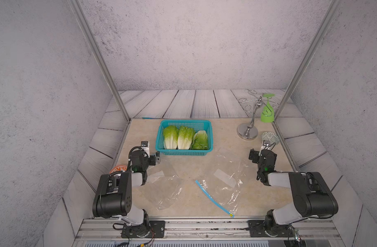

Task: Put the chinese cabbages into a zipper bag and zip it
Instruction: Move the basket to the center of the board.

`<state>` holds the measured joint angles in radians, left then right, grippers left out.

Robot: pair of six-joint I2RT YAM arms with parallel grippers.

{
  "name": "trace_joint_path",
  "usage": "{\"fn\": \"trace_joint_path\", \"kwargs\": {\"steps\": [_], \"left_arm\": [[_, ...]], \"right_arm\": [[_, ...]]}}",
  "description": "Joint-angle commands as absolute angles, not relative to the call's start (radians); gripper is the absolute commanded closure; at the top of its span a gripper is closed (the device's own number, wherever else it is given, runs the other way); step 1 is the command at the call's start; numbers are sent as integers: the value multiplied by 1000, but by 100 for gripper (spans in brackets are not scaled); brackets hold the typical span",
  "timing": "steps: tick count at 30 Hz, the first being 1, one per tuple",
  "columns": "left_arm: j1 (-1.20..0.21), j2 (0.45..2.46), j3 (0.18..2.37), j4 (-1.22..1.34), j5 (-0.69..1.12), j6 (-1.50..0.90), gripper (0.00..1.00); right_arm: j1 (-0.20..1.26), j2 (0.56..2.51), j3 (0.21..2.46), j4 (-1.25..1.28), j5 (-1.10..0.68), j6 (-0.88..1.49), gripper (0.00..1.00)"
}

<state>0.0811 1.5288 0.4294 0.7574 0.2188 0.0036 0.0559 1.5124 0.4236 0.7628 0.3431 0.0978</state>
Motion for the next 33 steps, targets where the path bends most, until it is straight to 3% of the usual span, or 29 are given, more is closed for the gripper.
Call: {"fn": "trace_joint_path", "kwargs": {"steps": [1,22,25,27,33], "left_arm": [[83,1532,443,773,239,12,1],[69,1525,456,771,166,0,1],[63,1427,539,535,88,-27,1],[64,1385,576,446,66,-41,1],[63,1261,631,323,119,-174,1]], "right_arm": [[57,1529,436,764,350,107,1],[57,1524,434,780,351,101,1],[81,1459,457,694,328,57,1],[115,1378,546,437,390,106,1],[117,1296,903,-432,503,555,1]]}}
